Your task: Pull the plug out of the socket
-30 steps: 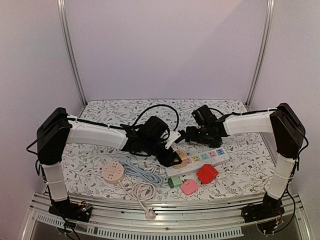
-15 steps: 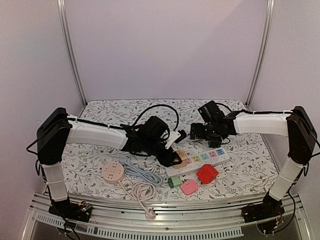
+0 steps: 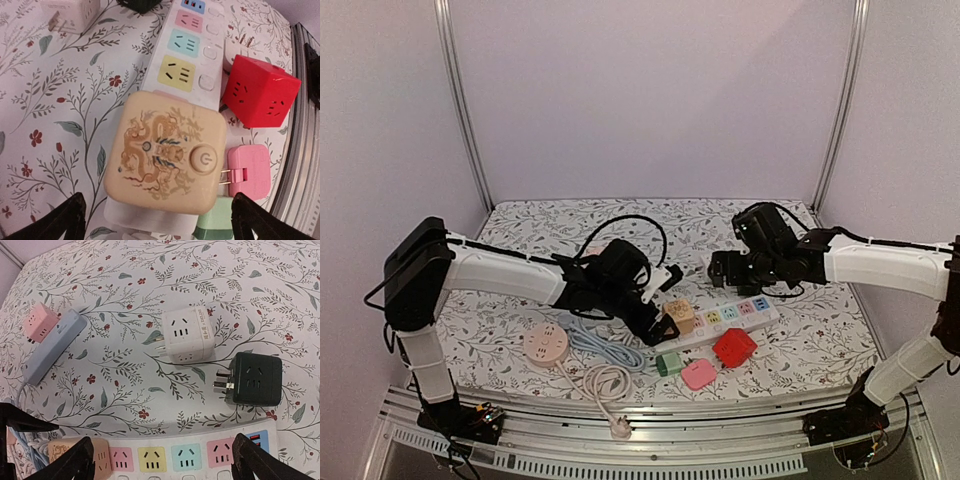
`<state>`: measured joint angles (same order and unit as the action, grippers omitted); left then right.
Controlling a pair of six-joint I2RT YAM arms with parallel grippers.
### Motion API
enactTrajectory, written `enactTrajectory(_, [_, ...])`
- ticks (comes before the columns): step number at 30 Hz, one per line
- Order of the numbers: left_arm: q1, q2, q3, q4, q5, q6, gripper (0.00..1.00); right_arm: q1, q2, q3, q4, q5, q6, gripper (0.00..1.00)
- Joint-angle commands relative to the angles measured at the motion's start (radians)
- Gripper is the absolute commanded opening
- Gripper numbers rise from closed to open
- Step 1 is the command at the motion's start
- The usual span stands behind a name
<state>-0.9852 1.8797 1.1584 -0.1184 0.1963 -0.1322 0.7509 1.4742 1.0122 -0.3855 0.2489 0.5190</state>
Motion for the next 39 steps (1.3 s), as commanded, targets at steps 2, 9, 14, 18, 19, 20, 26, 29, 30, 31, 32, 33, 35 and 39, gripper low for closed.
enactTrajectory(2, [-0.007, -0.125, -0.072, 0.044, -0.018, -0.030, 0.99, 0.080, -0.031, -0.005, -0.028, 0.015, -0.030, 0.95])
enactTrajectory(9, [0.015, -0.201, -0.176, 0.070, -0.058, -0.090, 1.00, 0.174, 0.085, 0.061, -0.039, 0.026, 0.001, 0.95])
enactTrajectory(14, [0.015, -0.209, -0.214, 0.072, -0.035, -0.102, 0.99, 0.234, 0.164, 0.116, -0.039, 0.021, 0.012, 0.95])
enactTrajectory(18, [0.016, -0.211, -0.241, 0.071, -0.046, -0.100, 0.99, 0.262, 0.212, 0.141, -0.040, 0.010, 0.016, 0.94])
enactTrajectory(19, [0.016, -0.212, -0.246, 0.071, -0.047, -0.101, 0.99, 0.265, 0.228, 0.144, -0.040, 0.005, 0.017, 0.94])
enactTrajectory(20, [0.016, -0.213, -0.248, 0.071, -0.050, -0.101, 0.99, 0.269, 0.239, 0.147, -0.041, -0.002, 0.019, 0.93])
enactTrajectory(26, [0.017, -0.198, -0.250, 0.080, -0.067, -0.081, 0.96, 0.290, 0.278, 0.172, -0.056, -0.006, 0.015, 0.91])
enactTrajectory(29, [0.017, -0.170, -0.219, 0.056, -0.059, -0.054, 0.88, 0.295, 0.298, 0.191, -0.090, 0.022, 0.015, 0.90])
enactTrajectory(30, [0.017, -0.159, -0.208, 0.047, -0.056, -0.043, 0.85, 0.297, 0.303, 0.196, -0.099, 0.030, 0.018, 0.90])
enactTrajectory(31, [0.017, -0.148, -0.198, 0.037, -0.056, -0.034, 0.81, 0.297, 0.310, 0.200, -0.104, 0.032, 0.020, 0.89])
enactTrajectory(32, [0.017, -0.139, -0.191, 0.030, -0.056, -0.024, 0.77, 0.298, 0.313, 0.201, -0.105, 0.032, 0.022, 0.89])
enactTrajectory(33, [0.017, -0.132, -0.185, 0.023, -0.058, -0.019, 0.73, 0.298, 0.318, 0.202, -0.103, 0.027, 0.025, 0.88])
enactTrajectory(35, [0.017, -0.125, -0.177, 0.011, -0.054, -0.010, 0.67, 0.298, 0.326, 0.202, -0.100, 0.021, 0.035, 0.87])
enactTrajectory(39, [0.017, -0.120, -0.183, 0.001, -0.059, -0.001, 0.60, 0.298, 0.337, 0.205, -0.099, 0.023, 0.051, 0.83])
